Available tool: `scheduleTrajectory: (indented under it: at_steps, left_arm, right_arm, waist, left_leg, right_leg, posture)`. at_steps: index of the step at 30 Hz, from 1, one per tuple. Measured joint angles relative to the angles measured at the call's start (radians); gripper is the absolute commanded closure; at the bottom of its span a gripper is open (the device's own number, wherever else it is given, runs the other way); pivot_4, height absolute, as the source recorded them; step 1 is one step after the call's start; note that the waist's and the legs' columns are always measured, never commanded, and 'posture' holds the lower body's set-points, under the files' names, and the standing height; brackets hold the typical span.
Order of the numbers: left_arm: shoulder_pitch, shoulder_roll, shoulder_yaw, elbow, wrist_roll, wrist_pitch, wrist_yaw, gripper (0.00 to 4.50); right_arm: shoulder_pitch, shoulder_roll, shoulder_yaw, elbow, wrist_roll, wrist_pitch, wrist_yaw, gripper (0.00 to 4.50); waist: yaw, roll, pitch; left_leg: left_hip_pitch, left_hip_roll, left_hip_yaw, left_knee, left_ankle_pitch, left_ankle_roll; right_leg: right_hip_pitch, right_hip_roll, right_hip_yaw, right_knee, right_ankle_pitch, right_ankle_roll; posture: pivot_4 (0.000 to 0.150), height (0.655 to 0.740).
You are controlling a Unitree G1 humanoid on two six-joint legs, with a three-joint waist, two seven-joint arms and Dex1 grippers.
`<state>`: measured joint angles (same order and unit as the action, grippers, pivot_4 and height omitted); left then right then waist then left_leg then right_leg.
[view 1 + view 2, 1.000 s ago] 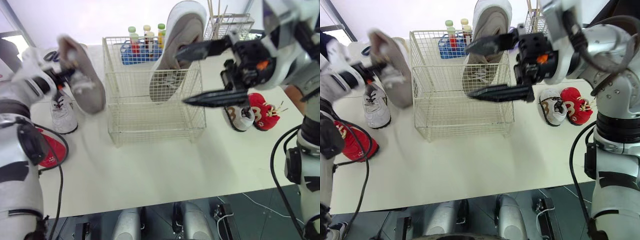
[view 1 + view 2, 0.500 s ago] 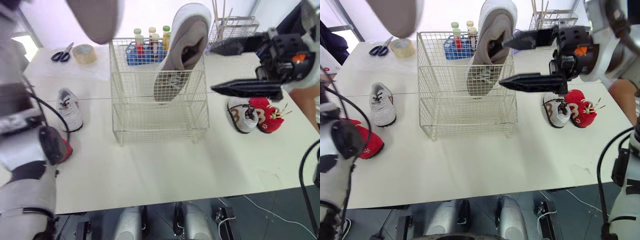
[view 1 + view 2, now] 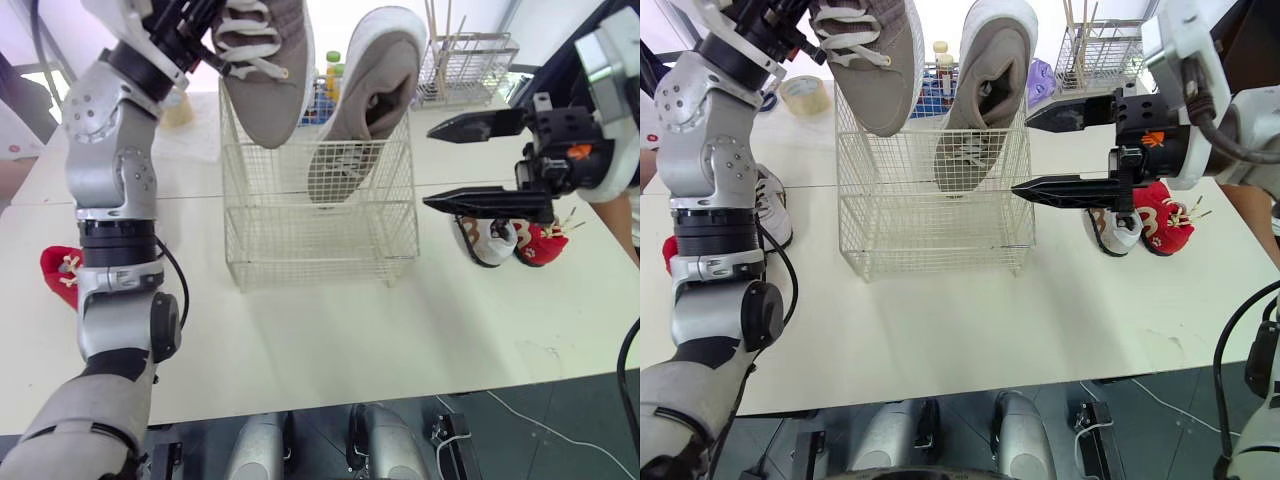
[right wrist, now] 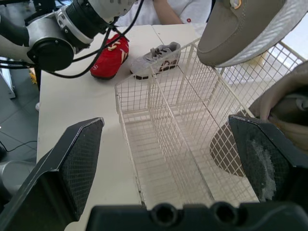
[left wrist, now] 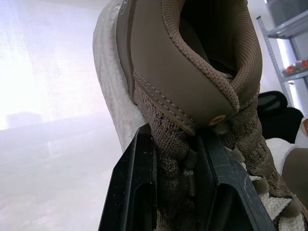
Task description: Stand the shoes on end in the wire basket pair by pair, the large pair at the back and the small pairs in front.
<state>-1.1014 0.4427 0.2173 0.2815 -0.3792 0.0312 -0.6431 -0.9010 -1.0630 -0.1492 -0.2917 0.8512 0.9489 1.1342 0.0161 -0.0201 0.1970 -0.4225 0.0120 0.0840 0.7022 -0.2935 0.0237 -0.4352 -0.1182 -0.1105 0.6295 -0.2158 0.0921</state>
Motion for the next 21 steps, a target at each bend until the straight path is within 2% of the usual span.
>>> scheduleTrajectory:
  at_steps: [8, 15, 21]
  left_arm:
    - [-0.032, -0.02, -0.01, 0.042, 0.046, -0.097, 0.022, 3.95]
    - [0.003, -0.042, -0.045, 0.08, 0.131, -0.24, 0.059, 3.95]
    - [0.056, -0.054, -0.038, 0.096, 0.138, -0.318, 0.101, 3.95]
  right_arm:
    - [0.005, 0.012, -0.002, 0.001, 0.006, -0.006, -0.013, 0.0]
    - [0.012, 0.024, -0.002, 0.001, 0.012, -0.025, -0.025, 0.0]
    - [0.014, 0.03, -0.002, 0.001, 0.019, -0.036, -0.03, 0.0]
  waist:
    - [-0.003, 0.0, 0.0]
    - [-0.002, 0.0, 0.0]
    - [-0.001, 0.0, -0.001]
  left_leg:
    - [-0.001, 0.0, 0.0, 0.0, 0.0, 0.0]
    - [-0.001, 0.0, -0.001, 0.0, 0.0, 0.0]
    - [0.006, 0.0, -0.001, 0.0, -0.001, 0.001]
  right_leg:
    - [0.0, 0.0, 0.0, 0.0, 0.0, 0.0]
    - [0.0, 0.0, -0.001, 0.0, 0.0, 0.0]
    - [0.006, 0.0, 0.0, -0.001, 0.0, 0.0]
  posture:
    - [0.15, 0.74]
    - [0.15, 0.74]
    - [0.15, 0.74]
